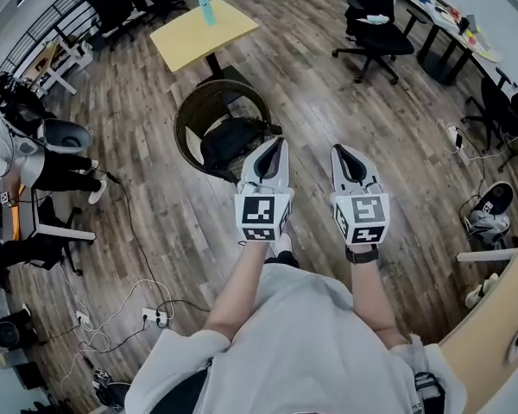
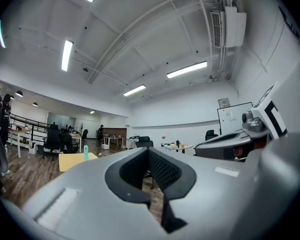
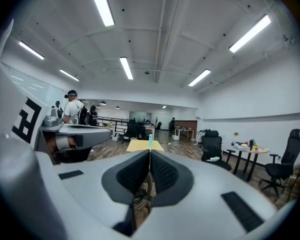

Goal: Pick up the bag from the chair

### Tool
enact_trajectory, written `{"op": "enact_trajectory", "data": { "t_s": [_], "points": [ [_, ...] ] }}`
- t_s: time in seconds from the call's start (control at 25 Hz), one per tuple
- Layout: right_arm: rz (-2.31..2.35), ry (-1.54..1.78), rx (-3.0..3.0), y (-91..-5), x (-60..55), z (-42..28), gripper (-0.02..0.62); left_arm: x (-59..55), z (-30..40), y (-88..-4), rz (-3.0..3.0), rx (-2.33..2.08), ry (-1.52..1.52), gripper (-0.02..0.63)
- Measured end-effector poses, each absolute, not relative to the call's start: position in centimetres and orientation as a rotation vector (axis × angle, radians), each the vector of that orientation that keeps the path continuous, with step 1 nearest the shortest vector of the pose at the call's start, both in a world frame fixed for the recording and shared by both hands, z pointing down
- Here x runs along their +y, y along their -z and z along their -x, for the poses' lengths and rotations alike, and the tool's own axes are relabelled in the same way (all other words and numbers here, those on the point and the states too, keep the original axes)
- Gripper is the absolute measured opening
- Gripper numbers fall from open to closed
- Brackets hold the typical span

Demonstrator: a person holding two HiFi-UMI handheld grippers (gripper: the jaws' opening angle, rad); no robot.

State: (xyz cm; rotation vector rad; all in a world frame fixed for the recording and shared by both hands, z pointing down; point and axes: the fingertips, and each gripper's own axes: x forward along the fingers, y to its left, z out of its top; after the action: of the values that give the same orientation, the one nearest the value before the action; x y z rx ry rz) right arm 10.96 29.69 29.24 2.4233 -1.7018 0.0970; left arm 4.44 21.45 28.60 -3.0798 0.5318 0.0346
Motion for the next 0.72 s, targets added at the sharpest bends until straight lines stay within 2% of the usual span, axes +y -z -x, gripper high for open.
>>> {"op": "enact_trajectory", "data": {
  "t_s": [0.32, 0.72],
  "points": [
    [-2.236, -0.152, -1.885, -30.4, 14.6, -12.7, 0.009, 7.2, -4.6, -30.3, 3.097, 0.767, 0.009, 0.009],
    [-1.987, -0.23, -2.105, -33.6, 1.5, -14.9, 0.009, -3.5, -6.2, -33.3, 3.076, 1.036, 0.05, 0.009]
  ]
}}
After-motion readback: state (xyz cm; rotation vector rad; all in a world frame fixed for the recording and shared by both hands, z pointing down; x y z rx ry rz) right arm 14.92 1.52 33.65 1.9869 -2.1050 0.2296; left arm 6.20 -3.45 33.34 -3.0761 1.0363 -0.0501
